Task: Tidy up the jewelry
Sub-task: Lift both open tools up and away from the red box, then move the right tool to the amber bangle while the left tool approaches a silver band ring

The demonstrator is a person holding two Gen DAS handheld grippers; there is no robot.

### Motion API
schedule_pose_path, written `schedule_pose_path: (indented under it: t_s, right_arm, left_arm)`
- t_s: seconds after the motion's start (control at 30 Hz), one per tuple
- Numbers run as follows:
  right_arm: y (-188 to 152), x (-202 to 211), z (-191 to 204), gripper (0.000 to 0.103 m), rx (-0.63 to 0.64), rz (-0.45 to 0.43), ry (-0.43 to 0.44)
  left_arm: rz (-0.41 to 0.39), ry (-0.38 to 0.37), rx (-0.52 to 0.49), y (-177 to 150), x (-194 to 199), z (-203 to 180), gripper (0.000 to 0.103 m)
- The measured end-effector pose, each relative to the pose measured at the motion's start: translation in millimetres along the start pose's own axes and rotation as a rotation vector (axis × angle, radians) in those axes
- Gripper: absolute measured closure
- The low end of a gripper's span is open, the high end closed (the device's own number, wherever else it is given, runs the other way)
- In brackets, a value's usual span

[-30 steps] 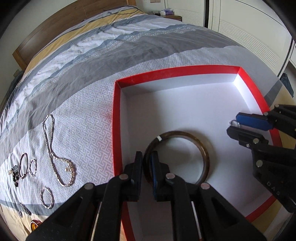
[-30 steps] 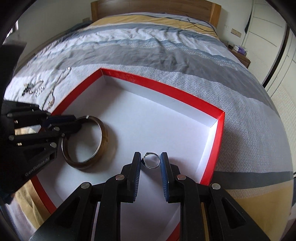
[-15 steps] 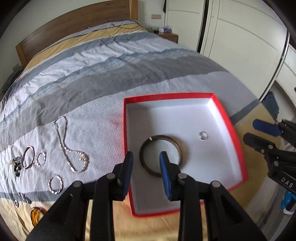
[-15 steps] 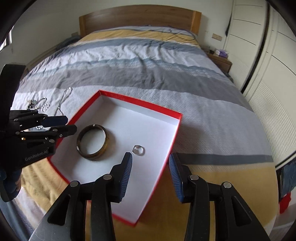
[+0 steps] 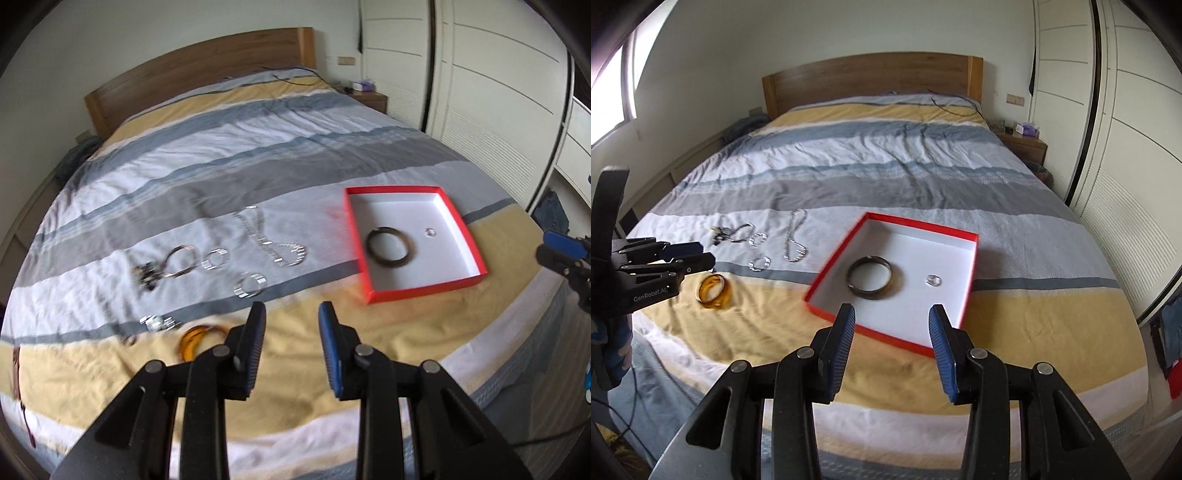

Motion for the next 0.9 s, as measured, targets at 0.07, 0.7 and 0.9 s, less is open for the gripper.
schedule_pose_path:
  t_s: [0.07,0.7,0.9]
  right_arm:
    - [0.6,17.6,9.0,0.062,-0.007,-0.023,0.009]
    - [7.5,153.7,111.7,0.061,0.040,-0.194,0.139]
    - [13.7,166.6,143.7,0.057,0.089,-0.216,0.171]
  left_arm:
    - [-0.017,0.026,0.024,-12.7,24.6,23.1,0.075]
    - [-0.320,0.192,0.313,-102.7,242.1,170.8,0.074]
    - [-0.343,0.184,0.352,-111.8,257.0,183.1,0.067]
Point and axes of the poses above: each gripper's, at about its wrist camera, not at the fingertips, and x roughly against the way its jaws point, z to its left, y to its top, the point moved 8 cm from there along -x, roughly the way its jaws point, and after that the axes turned 11 degrees about -y, right-handed, at the moved point
